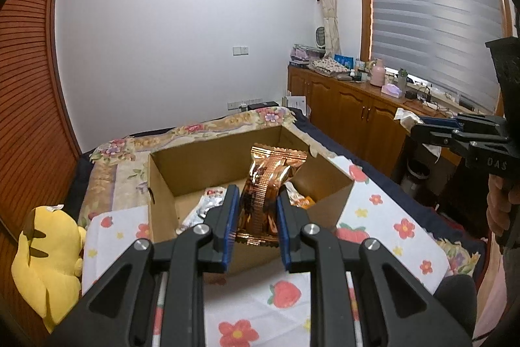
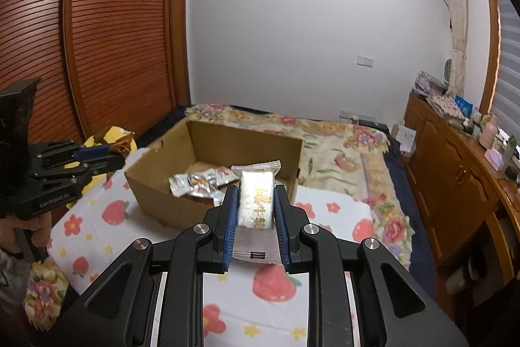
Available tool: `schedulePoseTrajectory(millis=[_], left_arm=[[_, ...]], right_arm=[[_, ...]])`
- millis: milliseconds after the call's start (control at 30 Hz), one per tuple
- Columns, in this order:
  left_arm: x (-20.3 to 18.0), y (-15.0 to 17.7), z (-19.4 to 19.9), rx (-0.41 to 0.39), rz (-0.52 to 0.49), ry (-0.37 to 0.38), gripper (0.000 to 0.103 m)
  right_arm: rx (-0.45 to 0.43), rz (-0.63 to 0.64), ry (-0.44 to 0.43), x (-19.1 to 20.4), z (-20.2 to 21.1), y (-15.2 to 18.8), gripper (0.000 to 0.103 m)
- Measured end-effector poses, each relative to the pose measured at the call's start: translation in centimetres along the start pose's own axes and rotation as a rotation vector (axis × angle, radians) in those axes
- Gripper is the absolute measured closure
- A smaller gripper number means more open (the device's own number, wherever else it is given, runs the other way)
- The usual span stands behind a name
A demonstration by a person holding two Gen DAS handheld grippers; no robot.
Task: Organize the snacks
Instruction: 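Carry both snacks over the box and open both tools to drop them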
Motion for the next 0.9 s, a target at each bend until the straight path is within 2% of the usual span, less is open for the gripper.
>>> schedulePoseTrajectory(millis=[200,433,667,900], left_arm=[[2.0,-1.2,-2.2,-0.003,0.023,-0.002,0.084],[4.6,-1.2,-6.5,0.041,0.047,-0.007,0.084],[6.8,-1.2,-10.8,0.086,0.074,-0.008,0.084],[8.4,-0.4,-15.1,0.166,0.095,-0.001,0.083]], right_arm=[[-0.016,0.019,-0.020,0.9,-2.1,-2.1,0.083],[0.008,0.032,-0.045,1.3,-6.3,-3.2,0.083],[0.043,0.049,-0.074,1.5,-11.7,-4.2,0.083],[0.096,0.041,-0.118,1.9,-17.6,-3.8,0.083]])
Point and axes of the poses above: each gripper's, at about its wrist camera, not at the fingertips, and z roughly against the way its jaws point, x to its left, y to its underside, the point moved 3 cm from there along -z, roughly the way its jaws point
